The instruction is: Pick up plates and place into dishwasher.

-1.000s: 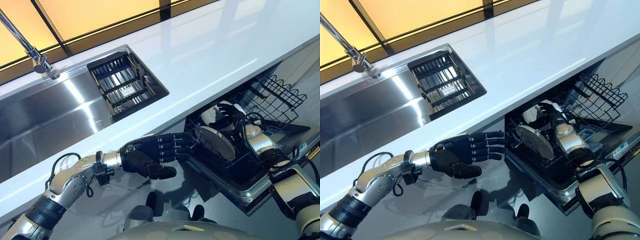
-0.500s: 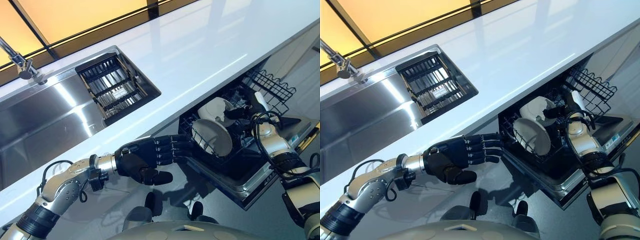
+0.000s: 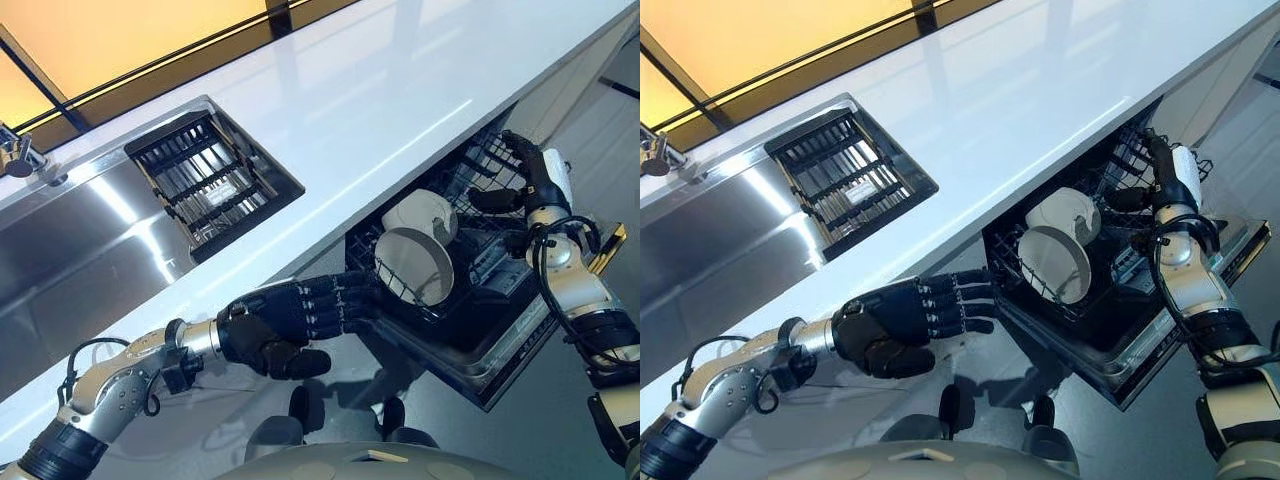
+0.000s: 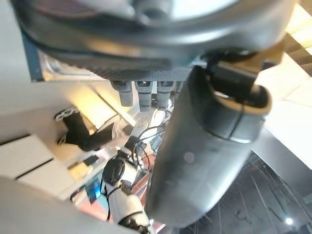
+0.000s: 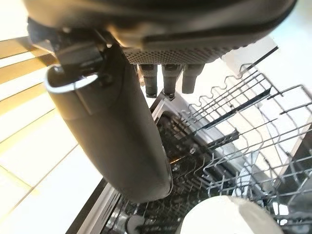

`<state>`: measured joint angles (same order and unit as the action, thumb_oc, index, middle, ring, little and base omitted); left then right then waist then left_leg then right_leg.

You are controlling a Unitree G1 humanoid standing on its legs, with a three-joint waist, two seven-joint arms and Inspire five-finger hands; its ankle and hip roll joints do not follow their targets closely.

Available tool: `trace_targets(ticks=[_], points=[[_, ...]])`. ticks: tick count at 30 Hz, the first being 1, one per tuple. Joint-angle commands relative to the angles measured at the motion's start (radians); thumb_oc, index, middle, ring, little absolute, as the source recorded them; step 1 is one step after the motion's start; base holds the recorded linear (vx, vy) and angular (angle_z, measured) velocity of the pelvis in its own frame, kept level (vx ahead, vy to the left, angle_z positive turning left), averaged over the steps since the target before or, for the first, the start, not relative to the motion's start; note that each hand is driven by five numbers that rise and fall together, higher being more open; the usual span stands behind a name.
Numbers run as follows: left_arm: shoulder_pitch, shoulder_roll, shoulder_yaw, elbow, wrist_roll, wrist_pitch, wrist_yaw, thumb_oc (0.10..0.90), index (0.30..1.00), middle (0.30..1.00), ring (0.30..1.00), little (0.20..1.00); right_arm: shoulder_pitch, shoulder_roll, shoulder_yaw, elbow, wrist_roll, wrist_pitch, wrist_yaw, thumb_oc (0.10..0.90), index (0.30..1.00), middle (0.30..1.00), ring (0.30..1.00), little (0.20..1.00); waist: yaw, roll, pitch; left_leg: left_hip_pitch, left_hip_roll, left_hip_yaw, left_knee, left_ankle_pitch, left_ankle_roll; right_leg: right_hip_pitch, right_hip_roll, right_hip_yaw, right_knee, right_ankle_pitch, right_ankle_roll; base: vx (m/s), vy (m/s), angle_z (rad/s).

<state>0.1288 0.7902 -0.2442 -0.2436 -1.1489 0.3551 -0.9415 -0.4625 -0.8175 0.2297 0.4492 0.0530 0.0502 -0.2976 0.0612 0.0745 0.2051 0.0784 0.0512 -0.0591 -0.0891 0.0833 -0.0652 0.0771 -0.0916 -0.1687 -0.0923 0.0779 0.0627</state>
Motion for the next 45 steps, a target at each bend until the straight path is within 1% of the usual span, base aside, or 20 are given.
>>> trace_targets(ticks=[1, 4, 5, 8, 12, 14, 16, 17, 19, 20, 22, 24, 26, 30, 34, 35, 37, 40, 43, 45], points=[[0.043, -0.041, -0.018, 0.071, -0.085, 0.002, -0.143, 0.8, 0.9, 0.9, 0.9, 0.9, -0.12, -0.111, -0.015, 0.006, -0.065, -0.059, 0.003, 0.8, 0.9, 0.9, 0.9, 0.9, -0.004, -0.04, -0.067, 0.03, -0.07, 0.037, 0.002, -0.068, 0.063, 0.044, 0.038, 0.029, 0.014, -0.019, 0.006, 0.01, 0.034, -0.04], [0.07, -0.068, -0.032, 0.172, -0.039, 0.011, -0.167, 0.8, 0.9, 0.9, 0.9, 0.9, -0.131, -0.122, 0.004, 0.034, -0.072, -0.033, 0.041, 0.8, 0.9, 0.9, 0.9, 0.9, -0.006, -0.041, -0.068, 0.029, -0.069, 0.041, 0.002, -0.067, 0.063, 0.041, 0.039, 0.032, 0.016, -0.02, 0.006, 0.01, 0.018, -0.07], [0.081, -0.079, -0.037, 0.208, -0.025, 0.014, -0.156, 0.8, 0.9, 0.9, 0.9, 0.9, -0.137, -0.124, 0.01, 0.049, -0.076, -0.03, 0.054, 0.8, 0.9, 0.9, 0.9, 0.9, -0.008, -0.041, -0.067, 0.03, -0.069, 0.042, 0.002, -0.067, 0.062, 0.041, 0.04, 0.035, 0.015, -0.02, 0.006, 0.01, 0.021, -0.08], [0.12, -0.121, -0.023, 0.375, 0.056, -0.003, -0.212, 0.8, 0.9, 0.9, 0.9, 0.9, -0.139, -0.126, 0.019, 0.085, -0.065, -0.017, 0.091, 0.8, 0.9, 0.9, 0.9, 0.9, -0.006, -0.043, -0.067, 0.028, -0.068, 0.046, 0.002, -0.065, 0.061, 0.039, 0.042, 0.038, 0.015, -0.021, 0.005, 0.01, 0.012, -0.08], [0.137, -0.164, -0.014, 0.521, 0.161, -0.014, -0.245, 0.8, 0.9, 0.9, 0.9, 0.9, -0.146, -0.126, 0.027, 0.126, -0.058, -0.008, 0.117, 0.8, 0.9, 0.9, 0.9, 0.9, 0.0, -0.047, -0.066, 0.026, -0.066, 0.047, 0.002, -0.064, 0.06, 0.039, 0.042, 0.034, 0.012, -0.021, 0.006, 0.0, -0.003, -0.11], [0.138, -0.183, -0.005, 0.588, 0.2, -0.021, -0.219, 0.8, 0.9, 0.9, 0.9, 0.9, -0.15, -0.125, 0.032, 0.145, -0.057, -0.002, 0.137, 0.8, 0.9, 0.9, 0.9, 0.9, 0.002, -0.049, -0.066, 0.022, -0.066, 0.048, 0.002, -0.063, 0.06, 0.037, 0.042, 0.031, 0.011, -0.022, 0.007, 0.0, 0.0, 0.0], [0.136, -0.205, 0.006, 0.632, 0.225, -0.013, -0.16, 0.8, 0.9, 0.9, 0.9, 0.9, -0.161, -0.121, 0.041, 0.156, -0.057, 0.02, 0.153, 0.8, 0.9, 0.9, 0.9, 0.9, 0.004, -0.051, -0.064, 0.02, -0.065, 0.049, 0.002, -0.06, 0.06, 0.035, 0.042, 0.03, 0.012, -0.021, 0.006, 0.0, 0.0, 0.0], [0.129, -0.208, 0.011, 0.652, 0.245, -0.024, -0.117, 0.8, 0.9, 0.9, 0.9, 0.9, -0.162, -0.115, 0.047, 0.16, -0.057, 0.031, 0.157, 0.8, 0.9, 0.9, 0.9, 0.9, 0.006, -0.053, -0.063, 0.019, -0.065, 0.047, 0.002, -0.06, 0.06, 0.034, 0.042, 0.028, 0.013, -0.021, 0.007, 0.0, 0.0, 0.0], [0.12, -0.202, 0.03, 0.633, 0.258, -0.032, -0.075, 0.8, 0.9, 0.9, 0.9, 0.9, -0.162, -0.118, 0.05, 0.153, -0.05, 0.053, 0.163, 0.8, 0.9, 0.9, 0.9, 0.9, 0.008, -0.056, -0.061, 0.016, -0.066, 0.046, 0.002, -0.057, 0.061, 0.032, 0.042, 0.027, 0.012, -0.02, 0.007, 0.0, 0.0, 0.0], [0.116, -0.192, 0.039, 0.605, 0.256, -0.043, -0.089, 0.8, 0.9, 0.9, 0.9, 0.9, -0.153, -0.121, 0.049, 0.146, -0.046, 0.062, 0.163, 0.8, 0.9, 0.9, 0.9, 0.9, 0.01, -0.057, -0.06, 0.014, -0.066, 0.044, 0.002, -0.055, 0.06, 0.032, 0.042, 0.027, 0.012, -0.019, 0.007, 0.0, 0.0, 0.0], [0.11, -0.154, 0.059, 0.477, 0.222, -0.039, -0.088, 0.8, 0.9, 0.9, 0.9, 0.9, -0.119, -0.119, 0.038, 0.132, -0.041, 0.071, 0.147, 0.8, 0.9, 0.9, 0.9, 0.9, 0.015, -0.056, -0.056, 0.012, -0.066, 0.041, 0.002, -0.052, 0.061, 0.033, 0.042, 0.021, 0.012, -0.018, 0.007, -0.01, -0.016, 0.01], [0.099, -0.114, 0.066, 0.287, 0.15, -0.024, -0.113, 0.8, 0.9, 0.9, 0.9, 0.9, -0.085, -0.118, 0.025, 0.116, -0.032, 0.081, 0.122, 0.8, 0.9, 0.9, 0.9, 0.9, 0.023, -0.052, -0.051, 0.01, -0.065, 0.037, 0.002, -0.049, 0.062, 0.037, 0.041, 0.014, 0.01, -0.016, 0.006, -0.02, -0.037, 0.03], [0.071, -0.071, 0.052, 0.163, 0.042, -0.024, -0.104, 0.8, 0.9, 0.9, 0.9, 0.9, -0.072, -0.104, 0.026, 0.137, -0.031, 0.065, 0.102, 0.8, 0.9, 0.9, 0.9, 0.9, 0.028, -0.05, -0.047, 0.012, -0.065, 0.034, 0.002, -0.048, 0.062, 0.042, 0.039, 0.006, 0.01, -0.014, 0.007, -0.01, -0.044, 0.03], [0.0, -0.04, 0.018, 0.005, -0.131, 0.0, -0.038, 0.8, 0.9, 0.9, 0.9, 0.9, -0.096, -0.092, 0.066, 0.172, -0.036, 0.072, 0.12, 0.8, 0.9, 0.9, 0.9, 0.9, 0.031, -0.052, -0.05, 0.013, -0.067, 0.024, 0.002, -0.05, 0.062, 0.045, 0.038, -0.002, 0.009, -0.014, 0.004, 0.0, -0.034, 0.06], [-0.036, -0.037, -0.012, -0.062, -0.216, -0.008, 0.011, 0.8, 0.9, 0.9, 0.9, 0.9, -0.133, -0.086, 0.106, 0.208, -0.05, 0.097, 0.157, 0.8, 0.9, 0.9, 0.9, 0.9, 0.031, -0.052, -0.047, 0.014, -0.067, 0.021, 0.002, -0.051, 0.062, 0.046, 0.038, 0.0, 0.011, -0.014, 0.0, -0.01, -0.011, 0.05], [-0.049, -0.04, -0.022, -0.072, -0.213, -0.009, 0.029, 0.8, 0.9, 0.9, 0.9, 0.9, -0.15, -0.084, 0.125, 0.228, -0.061, 0.12, 0.18, 0.8, 0.9, 0.9, 0.9, 0.9, 0.032, -0.052, -0.048, 0.016, -0.067, 0.019, 0.002, -0.051, 0.061, 0.047, 0.039, -0.001, 0.011, -0.015, -0.001, -0.01, -0.004, 0.05], [-0.056, -0.04, -0.031, -0.08, -0.187, -0.022, 0.041, 0.8, 0.9, 0.9, 0.9, 0.9, -0.168, -0.084, 0.145, 0.245, -0.063, 0.14, 0.196, 0.8, 0.9, 0.9, 0.9, 0.9, 0.033, -0.053, -0.048, 0.016, -0.067, 0.017, 0.002, -0.051, 0.06, 0.047, 0.04, -0.001, 0.011, -0.015, -0.002, -0.01, -0.004, 0.04], [-0.064, -0.022, -0.043, -0.1, -0.152, -0.061, 0.021, 0.8, 0.9, 0.9, 0.9, 0.9, -0.187, -0.088, 0.168, 0.288, -0.081, 0.151, 0.239, 0.8, 0.9, 0.9, 0.9, 0.9, 0.039, -0.054, -0.051, 0.014, -0.066, 0.015, 0.002, -0.05, 0.058, 0.048, 0.04, -0.006, 0.01, -0.017, -0.002, -0.01, -0.004, 0.06], [-0.092, -0.016, -0.058, -0.112, -0.136, -0.071, 0.028, 0.8, 0.9, 0.9, 0.9, 0.9, -0.215, -0.08, 0.198, 0.334, -0.093, 0.165, 0.265, 0.8, 0.9, 0.9, 0.9, 0.9, 0.045, -0.057, -0.053, 0.012, -0.065, 0.013, 0.002, -0.048, 0.056, 0.049, 0.04, -0.012, 0.009, -0.017, -0.001, -0.01, -0.009, 0.07], [-0.112, -0.01, -0.066, -0.116, -0.099, -0.073, 0.063, 0.8, 0.9, 0.9, 0.9, 0.9, -0.231, -0.073, 0.215, 0.355, -0.106, 0.181, 0.293, 0.8, 0.9, 0.9, 0.9, 0.9, 0.048, -0.06, -0.054, 0.014, -0.065, 0.013, 0.002, -0.049, 0.056, 0.05, 0.04, -0.015, 0.009, -0.018, -0.003, 0.0, -0.015, 0.06]])
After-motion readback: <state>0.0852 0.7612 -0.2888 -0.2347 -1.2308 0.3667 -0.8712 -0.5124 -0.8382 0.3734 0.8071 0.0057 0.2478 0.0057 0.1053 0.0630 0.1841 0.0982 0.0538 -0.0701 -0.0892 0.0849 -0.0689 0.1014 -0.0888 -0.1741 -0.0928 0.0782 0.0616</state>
